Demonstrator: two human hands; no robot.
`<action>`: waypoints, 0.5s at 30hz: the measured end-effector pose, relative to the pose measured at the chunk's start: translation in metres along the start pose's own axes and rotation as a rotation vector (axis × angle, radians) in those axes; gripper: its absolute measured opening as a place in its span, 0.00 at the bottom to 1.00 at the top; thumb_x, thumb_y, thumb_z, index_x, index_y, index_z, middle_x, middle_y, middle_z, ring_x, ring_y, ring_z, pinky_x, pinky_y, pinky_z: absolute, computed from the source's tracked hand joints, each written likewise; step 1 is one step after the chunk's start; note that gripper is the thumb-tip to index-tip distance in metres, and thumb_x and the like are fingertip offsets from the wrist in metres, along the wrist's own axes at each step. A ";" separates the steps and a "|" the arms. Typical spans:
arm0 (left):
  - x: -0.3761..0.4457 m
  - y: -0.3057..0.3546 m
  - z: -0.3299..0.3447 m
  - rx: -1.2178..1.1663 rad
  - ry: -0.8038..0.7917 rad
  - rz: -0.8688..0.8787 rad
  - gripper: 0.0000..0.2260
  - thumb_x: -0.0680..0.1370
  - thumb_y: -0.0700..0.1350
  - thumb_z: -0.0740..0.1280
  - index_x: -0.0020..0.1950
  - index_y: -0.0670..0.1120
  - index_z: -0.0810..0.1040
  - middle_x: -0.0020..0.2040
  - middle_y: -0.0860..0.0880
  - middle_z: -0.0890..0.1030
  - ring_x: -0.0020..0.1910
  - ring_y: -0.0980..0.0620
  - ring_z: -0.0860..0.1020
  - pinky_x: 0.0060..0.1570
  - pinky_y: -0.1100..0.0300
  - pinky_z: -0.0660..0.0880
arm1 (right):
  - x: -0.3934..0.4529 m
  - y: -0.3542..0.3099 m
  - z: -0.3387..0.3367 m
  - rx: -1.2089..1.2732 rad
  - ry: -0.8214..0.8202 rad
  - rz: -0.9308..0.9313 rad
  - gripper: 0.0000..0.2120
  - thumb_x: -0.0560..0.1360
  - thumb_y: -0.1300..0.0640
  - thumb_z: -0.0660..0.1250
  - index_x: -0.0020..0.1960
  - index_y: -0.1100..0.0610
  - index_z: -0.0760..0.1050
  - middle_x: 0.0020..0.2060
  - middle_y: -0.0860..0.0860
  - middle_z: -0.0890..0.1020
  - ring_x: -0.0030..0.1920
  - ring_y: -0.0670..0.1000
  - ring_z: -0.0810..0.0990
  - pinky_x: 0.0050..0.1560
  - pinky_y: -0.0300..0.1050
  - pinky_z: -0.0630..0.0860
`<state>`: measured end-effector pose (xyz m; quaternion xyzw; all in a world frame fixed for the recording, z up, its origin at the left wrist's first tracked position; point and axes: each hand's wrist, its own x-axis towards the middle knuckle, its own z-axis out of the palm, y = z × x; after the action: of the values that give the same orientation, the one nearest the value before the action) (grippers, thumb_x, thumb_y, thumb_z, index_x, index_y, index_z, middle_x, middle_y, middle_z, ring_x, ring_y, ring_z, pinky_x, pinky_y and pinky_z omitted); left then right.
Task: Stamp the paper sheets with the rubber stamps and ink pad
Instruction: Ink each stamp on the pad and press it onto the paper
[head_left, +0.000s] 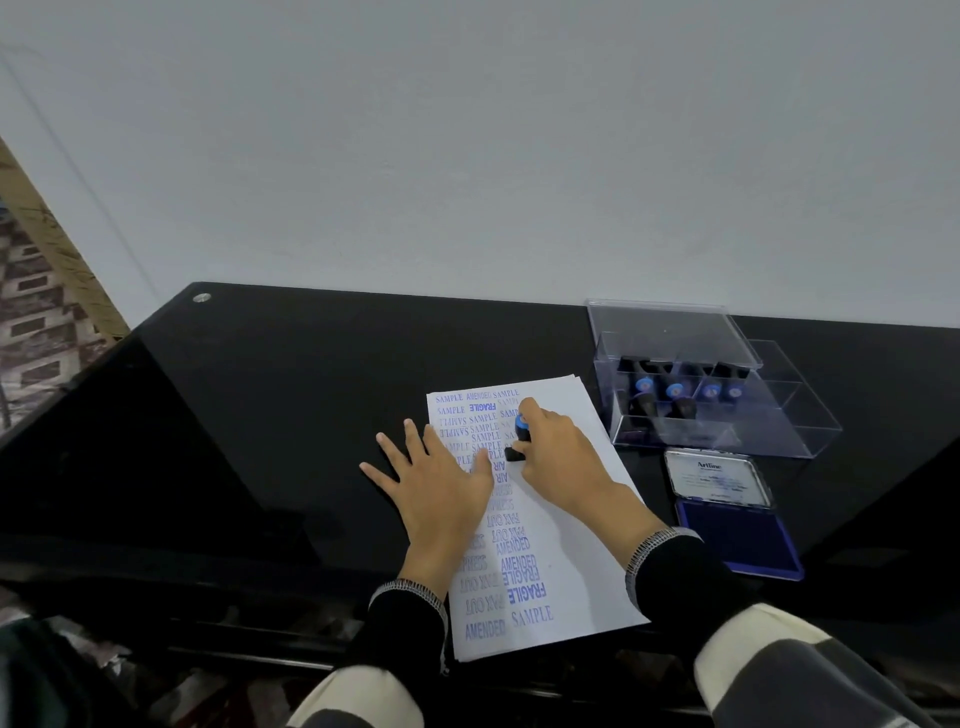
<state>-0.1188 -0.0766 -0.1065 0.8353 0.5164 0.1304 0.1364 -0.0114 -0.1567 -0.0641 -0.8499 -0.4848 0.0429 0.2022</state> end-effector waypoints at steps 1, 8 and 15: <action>0.000 0.000 0.000 -0.006 -0.001 0.004 0.36 0.77 0.65 0.56 0.77 0.42 0.57 0.79 0.44 0.54 0.77 0.36 0.44 0.69 0.33 0.39 | 0.002 -0.001 -0.001 0.003 -0.011 -0.003 0.14 0.74 0.63 0.66 0.57 0.58 0.66 0.48 0.55 0.77 0.41 0.50 0.71 0.34 0.37 0.65; -0.001 -0.001 0.000 -0.008 -0.003 0.011 0.35 0.77 0.64 0.56 0.76 0.42 0.58 0.78 0.44 0.55 0.77 0.37 0.45 0.70 0.33 0.39 | 0.003 -0.001 0.000 0.005 -0.008 -0.005 0.14 0.75 0.61 0.66 0.57 0.58 0.65 0.47 0.54 0.77 0.42 0.51 0.74 0.36 0.39 0.68; 0.000 0.000 -0.002 0.005 -0.016 0.018 0.35 0.77 0.64 0.56 0.76 0.41 0.58 0.78 0.44 0.55 0.77 0.36 0.45 0.69 0.32 0.39 | -0.001 0.007 0.006 0.058 0.049 -0.018 0.12 0.75 0.63 0.65 0.54 0.56 0.65 0.43 0.51 0.75 0.40 0.50 0.71 0.37 0.38 0.69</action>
<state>-0.1199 -0.0767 -0.1047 0.8412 0.5082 0.1237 0.1374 -0.0081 -0.1590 -0.0726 -0.8400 -0.4859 0.0343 0.2390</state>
